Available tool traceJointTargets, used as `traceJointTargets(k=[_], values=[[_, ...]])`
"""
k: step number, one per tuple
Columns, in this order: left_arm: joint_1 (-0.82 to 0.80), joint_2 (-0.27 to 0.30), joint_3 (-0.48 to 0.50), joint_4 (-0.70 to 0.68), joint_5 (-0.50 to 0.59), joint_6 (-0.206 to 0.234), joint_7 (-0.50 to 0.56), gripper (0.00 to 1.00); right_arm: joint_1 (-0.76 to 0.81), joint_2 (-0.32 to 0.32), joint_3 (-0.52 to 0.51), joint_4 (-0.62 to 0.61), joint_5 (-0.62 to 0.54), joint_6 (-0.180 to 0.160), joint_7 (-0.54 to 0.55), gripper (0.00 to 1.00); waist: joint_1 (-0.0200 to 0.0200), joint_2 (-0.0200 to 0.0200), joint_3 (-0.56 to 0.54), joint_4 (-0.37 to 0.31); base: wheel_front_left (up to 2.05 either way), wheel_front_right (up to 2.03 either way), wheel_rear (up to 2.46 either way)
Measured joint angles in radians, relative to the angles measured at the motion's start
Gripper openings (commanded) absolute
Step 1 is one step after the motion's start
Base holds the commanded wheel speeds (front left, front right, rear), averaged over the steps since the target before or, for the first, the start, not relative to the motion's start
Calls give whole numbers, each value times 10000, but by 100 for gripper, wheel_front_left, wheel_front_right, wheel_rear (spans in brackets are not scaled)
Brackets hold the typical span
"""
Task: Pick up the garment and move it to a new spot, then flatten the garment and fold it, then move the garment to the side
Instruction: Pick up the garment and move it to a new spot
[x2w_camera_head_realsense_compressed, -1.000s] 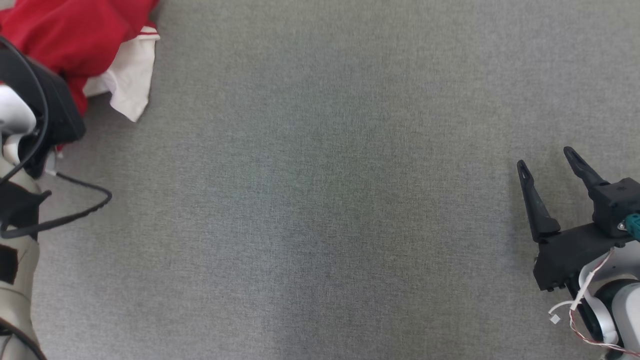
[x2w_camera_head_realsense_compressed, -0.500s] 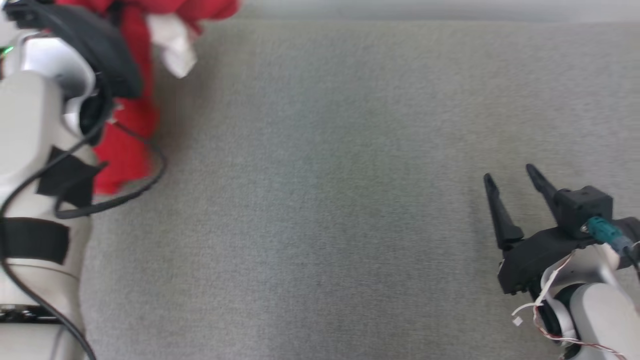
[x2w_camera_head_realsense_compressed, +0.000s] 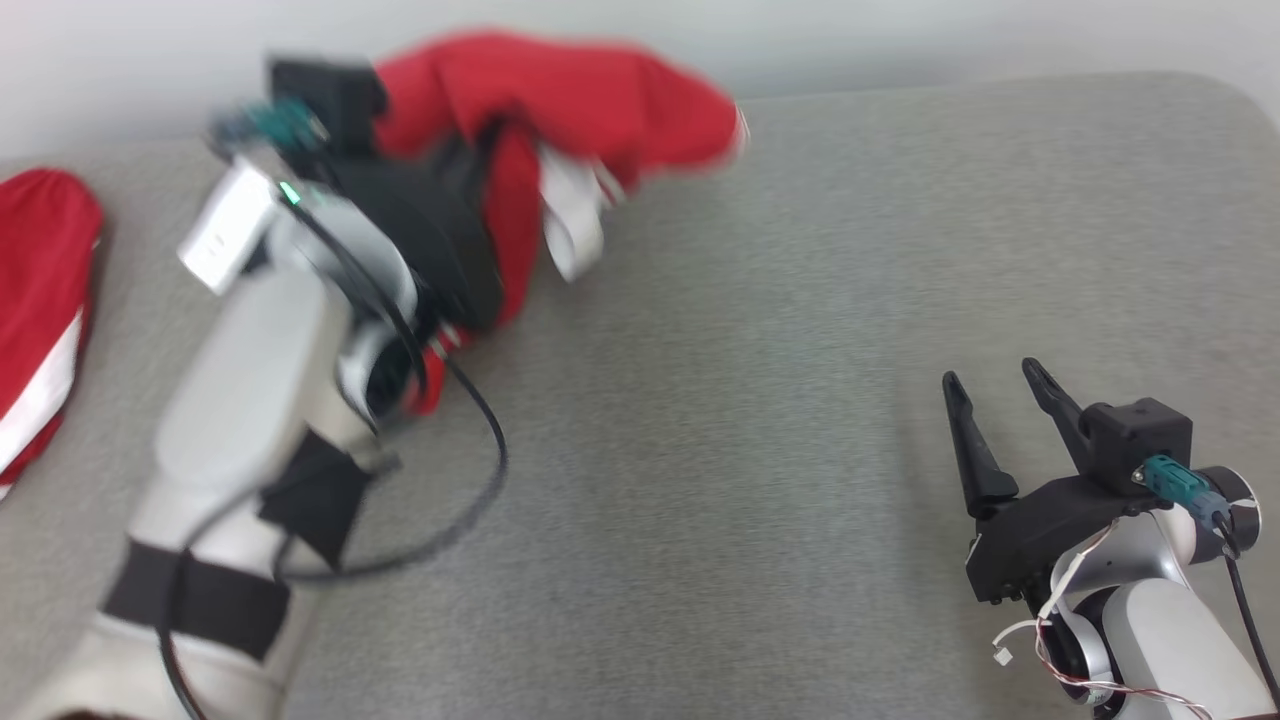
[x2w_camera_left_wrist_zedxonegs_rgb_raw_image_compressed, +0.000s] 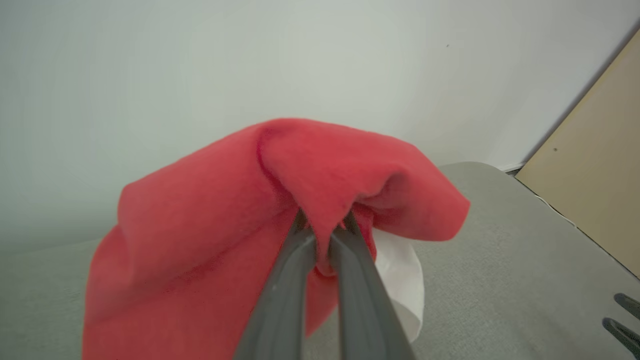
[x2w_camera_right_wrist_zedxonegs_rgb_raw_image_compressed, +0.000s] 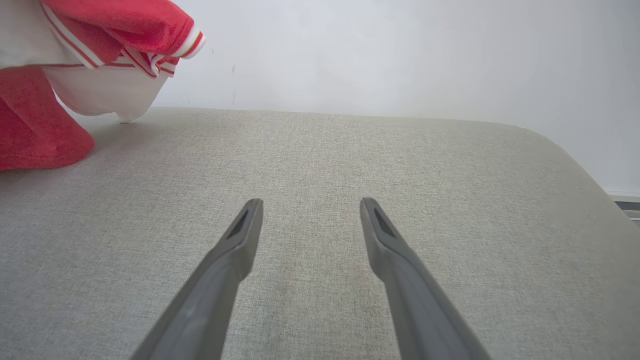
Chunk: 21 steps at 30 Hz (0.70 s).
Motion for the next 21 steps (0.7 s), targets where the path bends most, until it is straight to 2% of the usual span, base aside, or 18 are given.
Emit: traceJointTargets(k=[4,10,15,21], values=[[1033,-23,-725,-796,-591,0,-61,0,13,4,-117,303,88,-4,-236,100,0,0,-242,-418,0,0,0],[2606,-418,-1839,-2065,-1455,0,-221,0,267,-38,-270,583,182,-29,-499,100,-1,-1,-772,-835,0,0,0],[3893,-477,-2715,-2688,-1536,0,-211,0,415,-40,-297,614,188,-29,-667,100,-1,-1,-1160,-1039,0,0,0],[4538,-422,-3574,-1941,-683,35,-123,0,542,-25,-267,598,194,15,-802,100,-1,-1,-1329,-1105,0,0,0]])
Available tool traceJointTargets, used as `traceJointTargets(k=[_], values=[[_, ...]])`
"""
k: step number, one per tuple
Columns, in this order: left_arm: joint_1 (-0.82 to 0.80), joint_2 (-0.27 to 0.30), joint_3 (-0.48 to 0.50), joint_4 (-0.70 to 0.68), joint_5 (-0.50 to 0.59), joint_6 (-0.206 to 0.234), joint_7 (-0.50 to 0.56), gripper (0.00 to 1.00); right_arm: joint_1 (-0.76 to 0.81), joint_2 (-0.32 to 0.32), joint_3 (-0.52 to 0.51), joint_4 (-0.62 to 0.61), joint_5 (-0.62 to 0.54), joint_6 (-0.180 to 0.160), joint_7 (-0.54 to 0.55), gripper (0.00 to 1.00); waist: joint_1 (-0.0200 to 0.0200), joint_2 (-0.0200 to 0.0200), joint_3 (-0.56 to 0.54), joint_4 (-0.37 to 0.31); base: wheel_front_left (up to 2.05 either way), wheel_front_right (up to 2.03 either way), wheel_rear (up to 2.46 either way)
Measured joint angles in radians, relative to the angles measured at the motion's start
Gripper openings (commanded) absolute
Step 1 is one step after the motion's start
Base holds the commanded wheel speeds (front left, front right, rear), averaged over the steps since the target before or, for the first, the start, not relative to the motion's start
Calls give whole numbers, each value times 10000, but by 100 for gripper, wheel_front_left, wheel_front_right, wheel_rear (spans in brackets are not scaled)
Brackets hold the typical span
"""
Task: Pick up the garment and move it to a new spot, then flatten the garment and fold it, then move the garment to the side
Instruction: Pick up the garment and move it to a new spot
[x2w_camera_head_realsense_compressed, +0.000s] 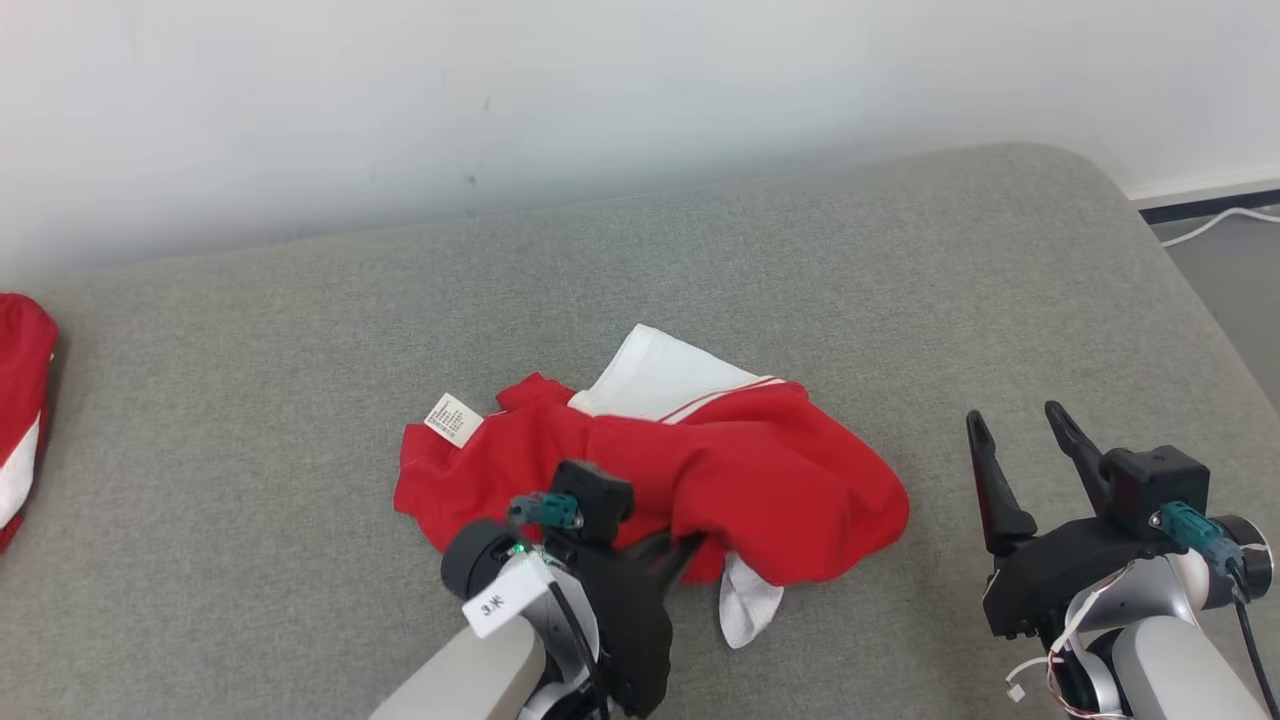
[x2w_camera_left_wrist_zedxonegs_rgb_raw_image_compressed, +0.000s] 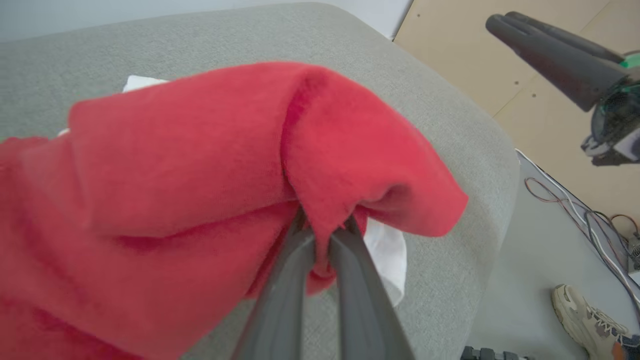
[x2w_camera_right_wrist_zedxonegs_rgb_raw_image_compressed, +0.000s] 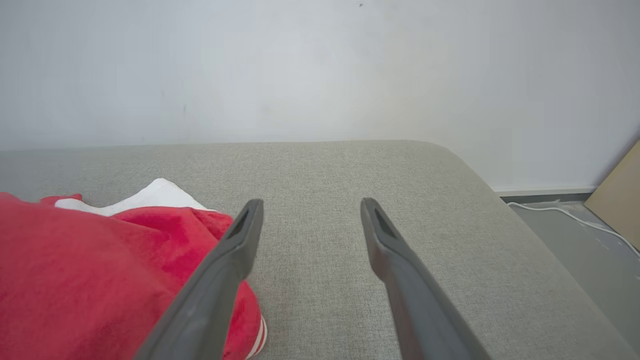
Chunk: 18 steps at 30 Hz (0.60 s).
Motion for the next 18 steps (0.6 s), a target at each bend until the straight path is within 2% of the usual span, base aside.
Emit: traceJointTargets(k=[5,13,14,15,18], values=[[306,21,-84,585,77,242,-10,0,-24,23,104,33,2,59,-54,100,2,0,5,104,0,0,0],[1140,-4,-311,773,-330,230,-88,0,-42,82,157,161,2,128,-140,100,2,0,12,201,0,0,0],[1139,-17,-293,813,-353,249,-113,41,-52,84,161,203,2,128,-140,100,2,1,-4,221,0,0,0],[1139,-8,-297,830,-420,278,-146,100,-52,84,159,215,2,130,-142,100,2,0,-24,242,0,0,0],[1143,10,-320,468,-769,456,-420,100,-61,84,165,334,23,134,-219,100,2,0,-129,333,0,0,0]])
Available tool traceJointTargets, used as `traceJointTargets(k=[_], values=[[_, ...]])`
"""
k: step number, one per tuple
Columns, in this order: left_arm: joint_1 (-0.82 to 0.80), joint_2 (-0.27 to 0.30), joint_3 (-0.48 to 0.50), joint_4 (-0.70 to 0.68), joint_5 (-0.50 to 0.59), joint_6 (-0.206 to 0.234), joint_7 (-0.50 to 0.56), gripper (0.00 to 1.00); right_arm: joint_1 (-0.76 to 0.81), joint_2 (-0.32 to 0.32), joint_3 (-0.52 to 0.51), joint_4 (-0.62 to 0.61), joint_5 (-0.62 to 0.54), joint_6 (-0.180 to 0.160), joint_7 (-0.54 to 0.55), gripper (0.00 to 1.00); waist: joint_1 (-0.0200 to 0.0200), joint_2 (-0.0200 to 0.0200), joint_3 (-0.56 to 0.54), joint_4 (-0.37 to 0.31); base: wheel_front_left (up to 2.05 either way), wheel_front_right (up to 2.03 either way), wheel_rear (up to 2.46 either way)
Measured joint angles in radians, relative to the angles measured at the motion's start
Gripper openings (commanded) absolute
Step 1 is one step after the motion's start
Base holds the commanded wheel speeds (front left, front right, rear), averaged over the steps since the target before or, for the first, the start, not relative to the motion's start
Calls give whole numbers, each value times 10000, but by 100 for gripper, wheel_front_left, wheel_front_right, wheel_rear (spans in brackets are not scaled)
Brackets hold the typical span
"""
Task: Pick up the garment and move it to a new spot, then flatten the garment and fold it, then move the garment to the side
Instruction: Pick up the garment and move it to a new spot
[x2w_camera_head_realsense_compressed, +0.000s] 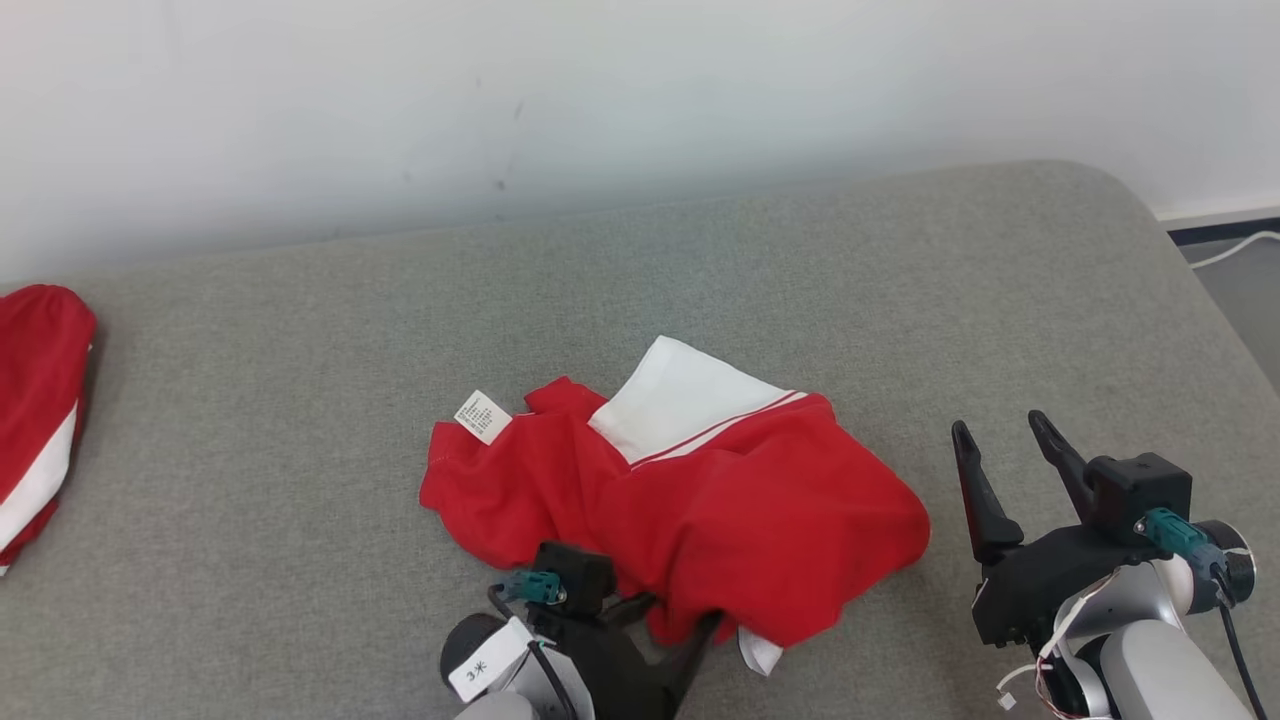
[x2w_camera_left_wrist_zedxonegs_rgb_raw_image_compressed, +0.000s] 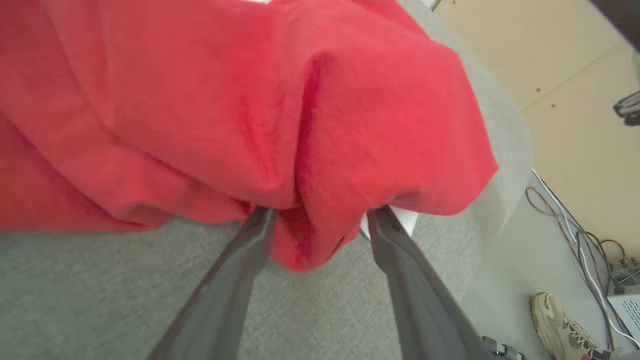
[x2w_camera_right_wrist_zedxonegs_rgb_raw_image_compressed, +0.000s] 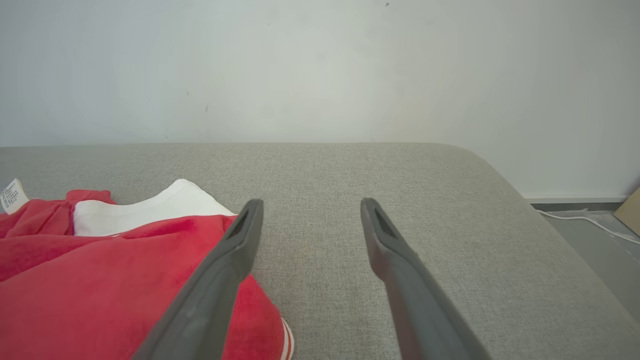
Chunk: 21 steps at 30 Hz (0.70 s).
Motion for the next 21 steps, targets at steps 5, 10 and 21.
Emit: traceJointTargets(k=[5,10,21], values=[[81,-10,167,-577,-140,186,-435,100,6,17,4,267,79,44,-21,100,0,0,-186,126,0,0,0],[202,36,424,-779,52,700,-779,100,30,6,-27,408,153,105,-54,100,0,0,-394,367,0,0,0],[487,940,1582,-1116,86,1613,-1507,100,-667,-169,132,1114,224,439,238,100,0,0,-727,1158,0,0,0]])
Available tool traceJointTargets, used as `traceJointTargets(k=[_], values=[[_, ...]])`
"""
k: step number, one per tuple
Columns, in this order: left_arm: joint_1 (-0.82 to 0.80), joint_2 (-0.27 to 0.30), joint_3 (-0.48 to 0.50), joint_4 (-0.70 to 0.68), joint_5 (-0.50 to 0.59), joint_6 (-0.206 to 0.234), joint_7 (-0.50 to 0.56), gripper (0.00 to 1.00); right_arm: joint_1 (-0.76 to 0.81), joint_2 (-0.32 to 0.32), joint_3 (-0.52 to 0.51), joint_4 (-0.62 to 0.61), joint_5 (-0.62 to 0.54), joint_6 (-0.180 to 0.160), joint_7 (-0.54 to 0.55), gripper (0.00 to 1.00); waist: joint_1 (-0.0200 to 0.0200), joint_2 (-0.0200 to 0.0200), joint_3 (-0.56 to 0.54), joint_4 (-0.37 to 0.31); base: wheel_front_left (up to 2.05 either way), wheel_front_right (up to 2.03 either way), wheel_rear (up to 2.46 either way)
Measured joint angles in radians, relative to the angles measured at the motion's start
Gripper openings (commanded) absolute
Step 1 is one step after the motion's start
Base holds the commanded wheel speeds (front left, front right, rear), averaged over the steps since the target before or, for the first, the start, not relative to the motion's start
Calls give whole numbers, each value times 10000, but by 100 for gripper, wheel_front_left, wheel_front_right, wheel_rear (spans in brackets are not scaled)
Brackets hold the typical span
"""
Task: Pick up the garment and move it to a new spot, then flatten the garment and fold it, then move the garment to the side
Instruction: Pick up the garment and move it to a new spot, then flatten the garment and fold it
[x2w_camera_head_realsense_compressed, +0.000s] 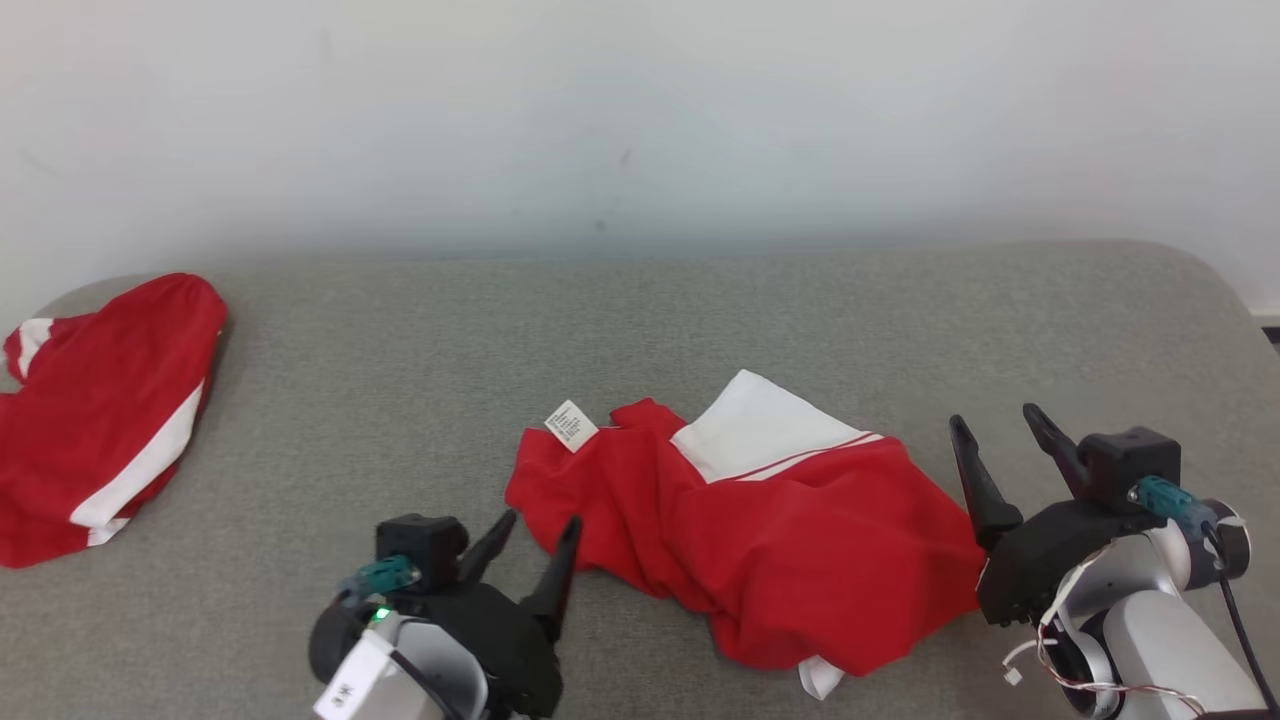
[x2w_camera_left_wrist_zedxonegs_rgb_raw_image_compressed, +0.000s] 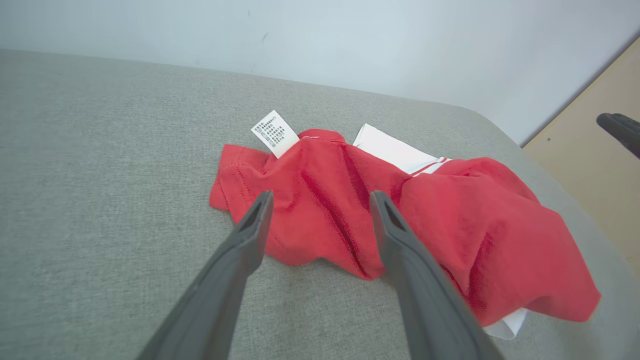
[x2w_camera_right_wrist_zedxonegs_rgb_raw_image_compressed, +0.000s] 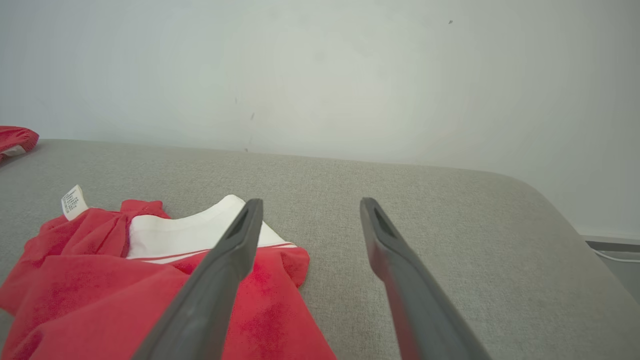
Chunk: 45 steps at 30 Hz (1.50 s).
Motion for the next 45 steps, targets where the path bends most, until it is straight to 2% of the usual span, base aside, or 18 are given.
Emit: traceJointTargets(k=[6,9,14,19,28,30,36,37,39,40,45], values=[[-140,286,397,514,-161,21,6,100,-188,165,288,146,-2,94,82,100,0,1,-55,271,0,0,0],[-453,393,456,855,-263,-117,244,100,-203,307,451,155,-4,136,132,100,0,2,3,223,0,0,0],[-1267,376,579,1526,-531,-435,525,100,-315,372,573,171,-17,174,213,100,0,1,196,-41,0,0,0],[-2007,128,514,2182,-587,-683,968,100,-353,357,602,75,-59,174,217,100,1,2,519,-313,0,0,0],[-2935,305,633,3505,-619,-880,1597,100,-732,347,671,-276,-194,174,215,100,1,2,1213,-868,0,0,0],[-3061,349,719,3731,-713,-1037,1678,100,-736,337,662,-299,-196,174,213,100,1,2,1365,-989,0,0,0],[-3364,176,675,4406,-786,-1227,1971,100,-768,251,550,-318,-196,165,159,100,2,2,1763,-1294,0,0,0],[-3382,88,644,4495,-788,-1300,2027,88,-768,236,523,-320,-196,159,121,100,2,2,1813,-1327,0,0,0],[-3419,-58,619,4648,-782,-1298,2013,37,-771,209,497,-314,-196,151,119,100,2,2,1889,-1367,0,0,0],[-3494,-69,558,4763,-750,-1290,2013,0,-778,209,497,-309,-196,127,119,100,2,2,1915,-1377,0,0,0],[-3755,-138,309,5135,-520,-1304,1990,0,-841,184,426,-280,-196,84,21,100,1,2,1909,-1287,0,0,0]])
